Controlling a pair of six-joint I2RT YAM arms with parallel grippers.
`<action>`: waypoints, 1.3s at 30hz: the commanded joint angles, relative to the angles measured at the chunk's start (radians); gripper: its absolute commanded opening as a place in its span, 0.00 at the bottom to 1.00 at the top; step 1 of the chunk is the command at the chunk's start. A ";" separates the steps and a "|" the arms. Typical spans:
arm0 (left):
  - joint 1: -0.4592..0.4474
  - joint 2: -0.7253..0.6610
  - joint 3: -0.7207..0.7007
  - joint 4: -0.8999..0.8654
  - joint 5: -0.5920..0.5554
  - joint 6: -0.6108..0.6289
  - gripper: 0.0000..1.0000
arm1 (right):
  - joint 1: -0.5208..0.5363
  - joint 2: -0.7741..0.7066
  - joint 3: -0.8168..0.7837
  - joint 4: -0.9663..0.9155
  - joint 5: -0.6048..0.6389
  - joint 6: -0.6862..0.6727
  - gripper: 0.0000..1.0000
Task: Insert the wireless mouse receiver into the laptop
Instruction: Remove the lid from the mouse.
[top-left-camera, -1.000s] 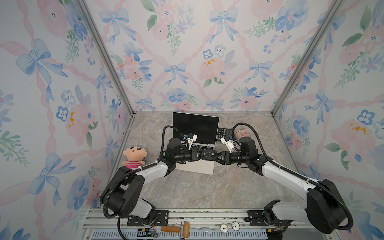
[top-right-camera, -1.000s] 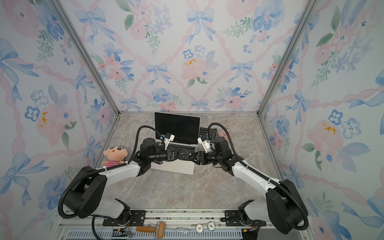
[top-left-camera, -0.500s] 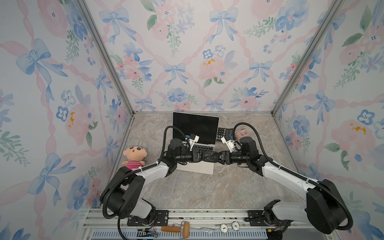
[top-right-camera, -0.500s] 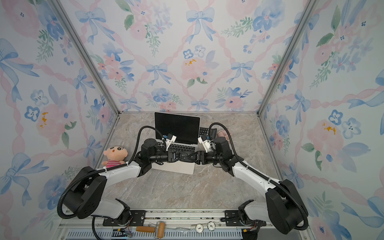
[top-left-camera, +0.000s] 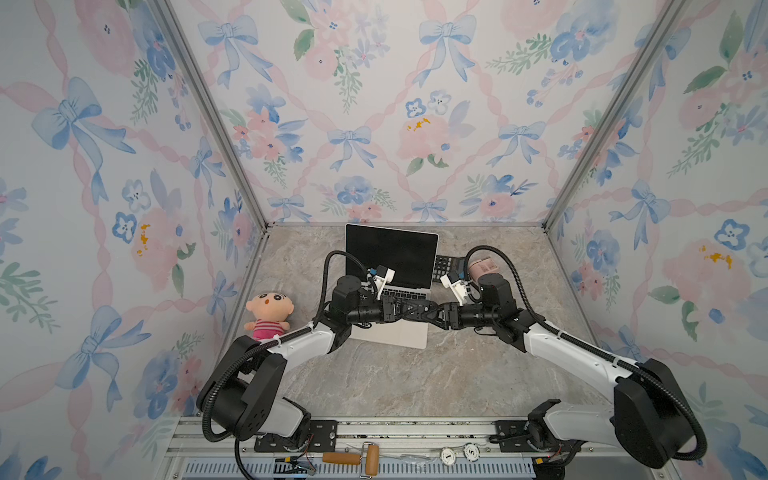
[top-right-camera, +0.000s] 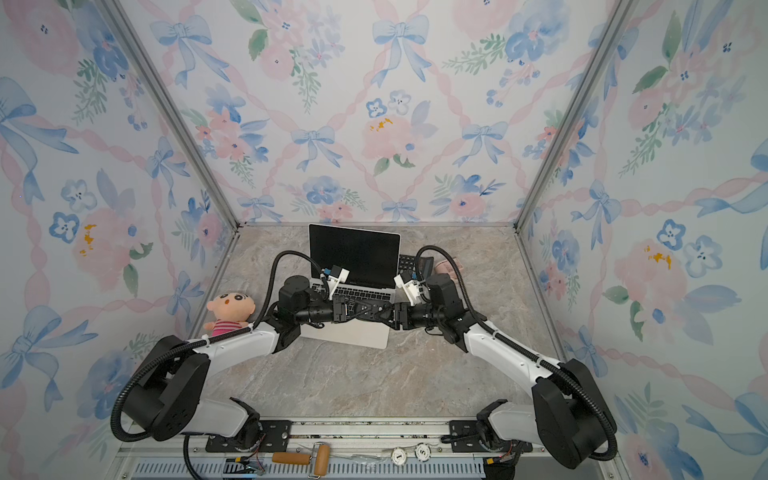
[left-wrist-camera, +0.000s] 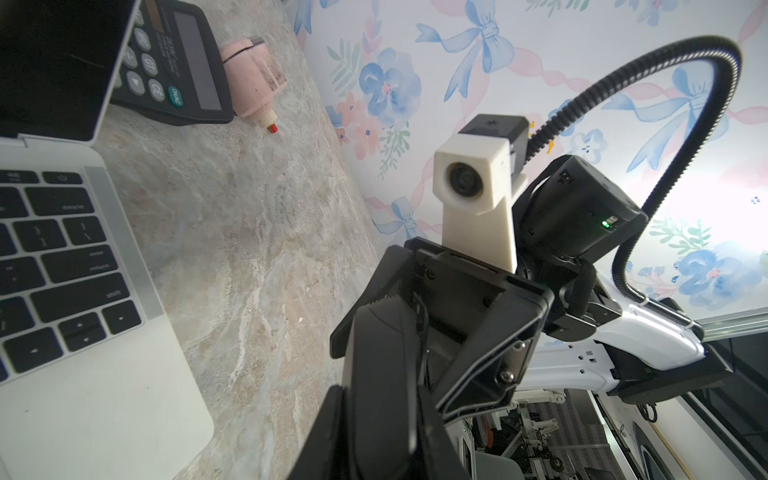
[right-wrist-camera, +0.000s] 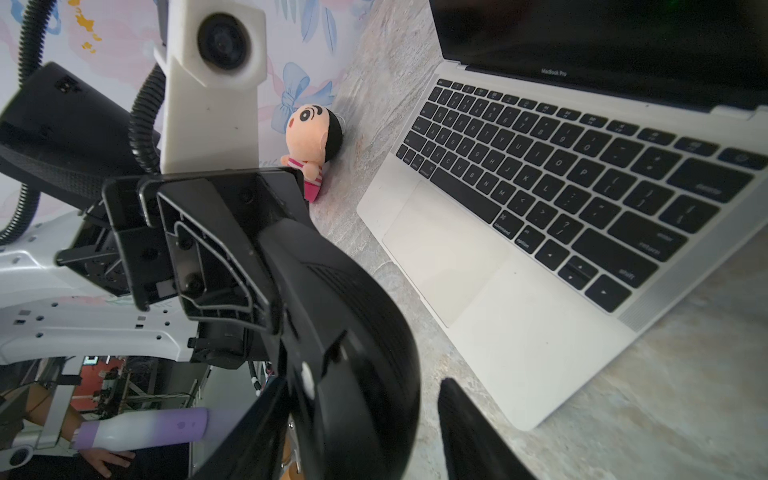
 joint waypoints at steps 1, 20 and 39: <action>0.006 -0.028 0.003 0.035 0.023 0.002 0.00 | -0.008 -0.019 -0.008 -0.035 0.024 -0.001 0.45; 0.020 0.003 -0.014 0.025 0.005 0.020 0.00 | -0.054 -0.154 -0.037 -0.070 0.029 0.021 0.26; 0.041 0.083 -0.032 0.013 -0.002 0.078 0.00 | -0.106 -0.155 0.010 -0.233 0.094 -0.055 0.08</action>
